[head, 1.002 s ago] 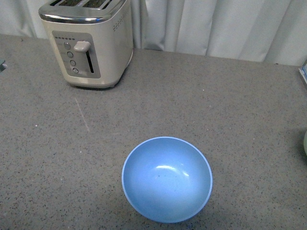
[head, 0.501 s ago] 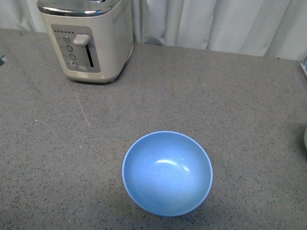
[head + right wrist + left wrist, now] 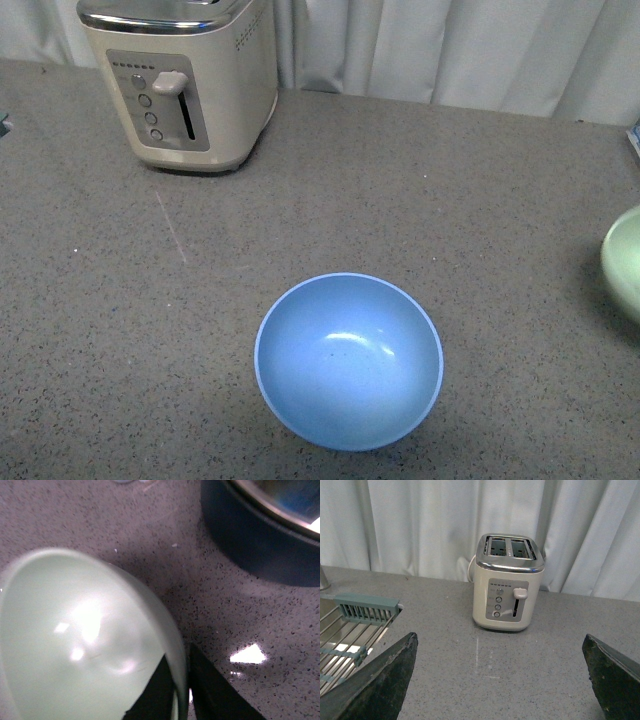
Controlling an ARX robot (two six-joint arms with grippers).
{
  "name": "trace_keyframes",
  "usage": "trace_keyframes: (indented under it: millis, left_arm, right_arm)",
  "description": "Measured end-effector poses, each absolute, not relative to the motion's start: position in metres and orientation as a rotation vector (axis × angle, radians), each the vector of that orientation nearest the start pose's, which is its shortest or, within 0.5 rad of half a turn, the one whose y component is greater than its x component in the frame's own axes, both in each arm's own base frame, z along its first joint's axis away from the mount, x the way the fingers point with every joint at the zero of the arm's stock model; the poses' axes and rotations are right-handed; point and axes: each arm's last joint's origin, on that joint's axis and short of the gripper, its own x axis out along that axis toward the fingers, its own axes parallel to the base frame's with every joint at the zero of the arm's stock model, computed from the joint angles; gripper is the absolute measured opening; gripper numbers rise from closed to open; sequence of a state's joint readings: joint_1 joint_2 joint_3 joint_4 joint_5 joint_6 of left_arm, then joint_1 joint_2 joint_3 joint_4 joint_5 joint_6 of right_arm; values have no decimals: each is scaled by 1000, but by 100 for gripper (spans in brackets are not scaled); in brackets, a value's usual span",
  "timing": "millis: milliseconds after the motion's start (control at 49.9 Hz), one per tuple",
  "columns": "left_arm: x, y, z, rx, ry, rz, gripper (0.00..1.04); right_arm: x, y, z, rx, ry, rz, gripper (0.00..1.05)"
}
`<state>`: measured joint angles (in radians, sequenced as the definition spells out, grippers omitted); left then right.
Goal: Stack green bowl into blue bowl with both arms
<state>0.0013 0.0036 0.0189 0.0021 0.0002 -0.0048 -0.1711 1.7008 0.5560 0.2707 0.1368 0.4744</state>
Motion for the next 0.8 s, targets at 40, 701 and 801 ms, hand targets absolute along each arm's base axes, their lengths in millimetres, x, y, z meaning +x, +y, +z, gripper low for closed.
trace_keyframes:
  millis: [40,701,801]
  left_arm:
    - [97,0,170,-5,-17,1,98]
    - [97,0,170,-5,-17,1,98]
    - [97,0,170,-5,-17,1,98]
  right_arm:
    - [267,-49,100,474,774,-469,2]
    - [262,-8,112,494,722,-299,2]
    - [263,8,112,483,731,-252,2]
